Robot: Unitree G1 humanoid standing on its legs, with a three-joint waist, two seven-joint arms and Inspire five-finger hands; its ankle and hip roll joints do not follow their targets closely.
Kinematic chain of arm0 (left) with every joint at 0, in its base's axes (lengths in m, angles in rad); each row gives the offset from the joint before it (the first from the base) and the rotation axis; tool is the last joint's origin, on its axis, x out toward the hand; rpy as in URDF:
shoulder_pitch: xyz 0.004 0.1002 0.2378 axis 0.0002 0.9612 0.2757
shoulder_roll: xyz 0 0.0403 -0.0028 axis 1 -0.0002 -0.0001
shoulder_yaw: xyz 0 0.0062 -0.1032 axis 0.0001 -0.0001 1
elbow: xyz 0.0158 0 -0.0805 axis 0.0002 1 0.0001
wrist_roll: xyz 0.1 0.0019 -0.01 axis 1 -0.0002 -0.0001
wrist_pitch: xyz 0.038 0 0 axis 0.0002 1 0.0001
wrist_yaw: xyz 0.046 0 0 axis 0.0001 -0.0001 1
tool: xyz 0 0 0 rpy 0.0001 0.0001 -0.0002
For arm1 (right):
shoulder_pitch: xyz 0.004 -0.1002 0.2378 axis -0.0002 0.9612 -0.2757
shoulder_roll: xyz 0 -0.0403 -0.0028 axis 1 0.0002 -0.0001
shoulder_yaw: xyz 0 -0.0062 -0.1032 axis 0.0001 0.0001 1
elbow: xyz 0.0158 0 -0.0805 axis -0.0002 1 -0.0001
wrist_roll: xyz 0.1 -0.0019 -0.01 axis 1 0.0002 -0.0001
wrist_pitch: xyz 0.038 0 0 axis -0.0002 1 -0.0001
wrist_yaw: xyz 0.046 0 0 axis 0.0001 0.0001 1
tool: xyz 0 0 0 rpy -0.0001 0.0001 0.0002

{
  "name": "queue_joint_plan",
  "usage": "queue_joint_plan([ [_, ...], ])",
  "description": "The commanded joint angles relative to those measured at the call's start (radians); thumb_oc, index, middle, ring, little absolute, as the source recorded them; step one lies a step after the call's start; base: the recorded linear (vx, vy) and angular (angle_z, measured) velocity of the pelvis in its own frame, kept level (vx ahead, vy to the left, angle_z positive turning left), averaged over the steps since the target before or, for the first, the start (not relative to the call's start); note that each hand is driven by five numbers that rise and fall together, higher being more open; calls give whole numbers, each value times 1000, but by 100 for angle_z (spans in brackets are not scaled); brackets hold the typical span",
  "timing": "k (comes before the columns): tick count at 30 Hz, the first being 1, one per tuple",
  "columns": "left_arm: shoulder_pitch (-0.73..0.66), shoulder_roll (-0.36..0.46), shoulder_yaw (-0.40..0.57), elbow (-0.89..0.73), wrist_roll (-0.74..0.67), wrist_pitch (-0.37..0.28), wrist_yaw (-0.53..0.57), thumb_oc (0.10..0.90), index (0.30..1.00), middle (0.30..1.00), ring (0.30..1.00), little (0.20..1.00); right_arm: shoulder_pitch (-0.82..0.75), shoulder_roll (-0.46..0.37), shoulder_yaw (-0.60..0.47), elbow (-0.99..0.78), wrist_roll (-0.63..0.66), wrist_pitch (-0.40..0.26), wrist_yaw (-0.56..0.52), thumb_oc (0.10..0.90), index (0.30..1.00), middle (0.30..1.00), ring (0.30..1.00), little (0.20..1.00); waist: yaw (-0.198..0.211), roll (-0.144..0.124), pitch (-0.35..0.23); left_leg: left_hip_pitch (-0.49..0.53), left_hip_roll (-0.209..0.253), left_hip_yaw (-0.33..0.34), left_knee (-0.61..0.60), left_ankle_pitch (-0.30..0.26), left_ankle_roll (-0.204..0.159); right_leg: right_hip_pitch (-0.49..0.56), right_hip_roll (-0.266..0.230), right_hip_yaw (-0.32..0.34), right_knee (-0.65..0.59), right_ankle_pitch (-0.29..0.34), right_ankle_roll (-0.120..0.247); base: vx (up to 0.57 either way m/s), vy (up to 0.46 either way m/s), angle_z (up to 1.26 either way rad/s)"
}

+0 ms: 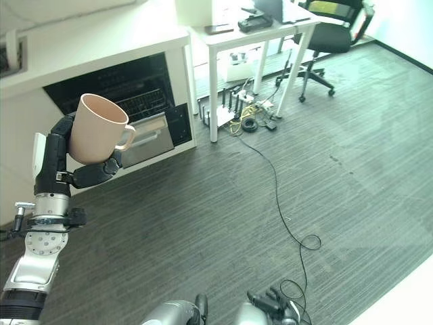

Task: Place the dishes in the dishwasher.

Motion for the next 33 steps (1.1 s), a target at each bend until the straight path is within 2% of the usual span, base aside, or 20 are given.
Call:
queue_joint_plan([
  [1, -68, 50, 42, -135, 18, -68, 88, 400, 300, 300, 300, 300, 41, -55, 17, 82, 4, -4, 4, 800, 900, 900, 900, 900, -20, 7, -39, -1, 28, -142, 29, -102, -51, 165, 41, -17, -535, 143, 13, 401, -237, 14],
  [2, -78, 54, 35, -132, 17, -61, 99, 400, 300, 300, 300, 300, 34, -62, 16, 95, 8, -3, 9, 800, 900, 900, 900, 900, -29, 0, -31, 21, 20, -158, 29, -124, -54, 133, 11, -1, -565, 142, 21, 435, -249, 21],
  [4, -96, 68, 31, -115, 5, -59, 119, 400, 300, 300, 300, 300, 21, -71, 1, 123, -10, 4, 14, 800, 900, 900, 900, 900, -45, -18, -23, 62, 3, -189, 29, -172, -58, 36, -40, 87, -565, 165, 55, 525, -297, 53],
  [6, -87, 77, 45, -84, 5, -95, 135, 400, 300, 300, 300, 300, 14, -71, -10, 142, -29, 17, 10, 800, 900, 900, 900, 900, -42, -25, -34, 102, 7, -203, 29, -209, -67, 27, -42, 120, -565, 189, 72, 662, -396, 48],
  [8, -42, 77, 87, -101, 23, -69, 154, 400, 300, 300, 300, 300, 9, -77, -6, 166, -69, 38, 10, 800, 900, 900, 900, 900, -25, -31, -67, 177, 46, -217, 29, -224, -91, 78, -28, 104, -565, 165, 66, 689, -433, 49],
  [10, -26, 78, 100, -110, 28, -53, 169, 400, 300, 300, 300, 300, 3, -85, 6, 173, -96, 30, 16, 800, 900, 900, 900, 900, -26, -24, -71, 212, 74, -209, 29, -184, -111, 110, -4, 98, -565, 139, 43, 347, -228, 37],
  [11, -12, 84, 115, -116, 30, -46, 182, 400, 300, 300, 300, 300, 1, -95, 24, 169, -107, 18, 14, 800, 900, 900, 900, 900, -14, -24, -71, 206, 92, -189, 89, -47, -140, 150, 14, 92, -565, 103, 13, 374, -302, 5],
  [12, -2, 85, 128, -127, 32, -38, 190, 400, 300, 300, 300, 300, 0, -104, 29, 167, -91, 10, 14, 800, 900, 900, 900, 900, -10, -24, -62, 145, 98, -171, 224, 21, -161, 183, 25, 88, -565, 81, -11, 432, -359, -1],
  [14, -5, 96, 147, -148, 30, -6, 196, 400, 300, 300, 300, 300, 2, -123, 10, 168, -37, -1, 16, 800, 900, 900, 900, 900, -3, -33, -40, -9, 119, -97, 444, 96, -181, 250, 36, 68, -565, 45, -52, 314, -314, 2],
  [15, -17, 109, 153, -145, 10, 5, 190, 400, 300, 300, 300, 300, 3, -128, -1, 166, -18, -3, 15, 800, 900, 900, 900, 900, 5, -23, -32, -73, 98, -74, 465, 67, -172, 279, 51, 53, -565, 26, -59, 244, -197, 59],
  [16, -26, 120, 160, -138, -5, 14, 184, 400, 300, 300, 300, 300, 2, -128, -11, 165, -19, -3, 18, 800, 900, 900, 900, 900, 13, -22, -35, -96, 53, -65, 410, 31, -151, 281, 55, 55, -565, 21, -55, 227, -60, 83],
  [17, -27, 127, 166, -134, -13, 16, 180, 400, 300, 300, 300, 300, 1, -128, -18, 166, -23, -1, 23, 800, 900, 900, 900, 900, 20, -18, -38, -96, 32, -56, 339, 11, -139, 286, 60, 57, -565, 12, -50, 296, -1, 71],
  [18, -26, 138, 170, -131, -24, 19, 173, 400, 300, 300, 300, 300, -2, -126, -26, 167, -31, 7, 25, 800, 900, 900, 900, 900, 29, -18, -40, -90, 33, -10, 204, 10, -129, 297, 60, 41, -565, -5, -47, 293, 29, 3],
  [20, -30, 147, 158, -125, -34, 7, 179, 400, 300, 300, 300, 300, 0, -124, -31, 156, -25, 18, 7, 800, 900, 900, 900, 900, 32, -19, -38, -107, 39, 54, 68, 35, -127, 316, 62, 13, -565, -26, -50, 236, 53, -9],
  [21, -35, 145, 147, -123, -31, 2, 189, 400, 300, 300, 300, 300, 3, -120, -29, 154, -18, 23, -3, 800, 900, 900, 900, 900, 36, -13, -36, -133, 44, 72, 29, 45, -132, 329, 69, 6, -565, -39, -51, 189, 81, 21],
  [24, -35, 113, 122, -128, 6, -15, 223, 400, 300, 300, 300, 300, 17, -104, -23, 155, -19, 18, -19, 800, 900, 900, 900, 900, 49, 1, -43, -205, 76, 107, 29, 63, -142, 350, 78, -27, -565, -68, -54, 191, 109, 25],
  [29, 17, 79, 155, -161, 58, -50, 234, 400, 300, 300, 300, 300, 18, -70, -10, 145, -3, -7, -35, 800, 900, 900, 900, 900, 81, 26, -88, -200, 90, 69, 29, 22, -122, 417, 104, -72, -565, -116, -49, 212, 116, 8],
  [30, 22, 83, 161, -170, 62, -46, 232, 400, 300, 300, 300, 300, 21, -60, -8, 136, -9, -13, -39, 800, 900, 900, 900, 900, 77, 29, -89, -179, 83, 55, 29, 2, -109, 453, 106, -89, -565, -73, -33, 254, 178, 10],
  [31, 12, 103, 158, -175, 55, -31, 238, 400, 300, 300, 300, 300, 23, -51, -3, 109, -8, -17, -44, 800, 900, 900, 900, 900, 57, 49, -75, -141, 69, 14, 29, -25, -67, 347, 89, -87, -324, 19, 13, 183, 174, 30],
  [33, -2, 139, 148, -158, 33, -38, 240, 400, 300, 300, 300, 300, 25, -51, 4, 90, 16, -16, -38, 800, 900, 900, 900, 900, 32, 59, -59, -101, 59, -37, 29, -45, -50, 221, 68, -57, -210, 35, 12, 133, 11, 54],
])
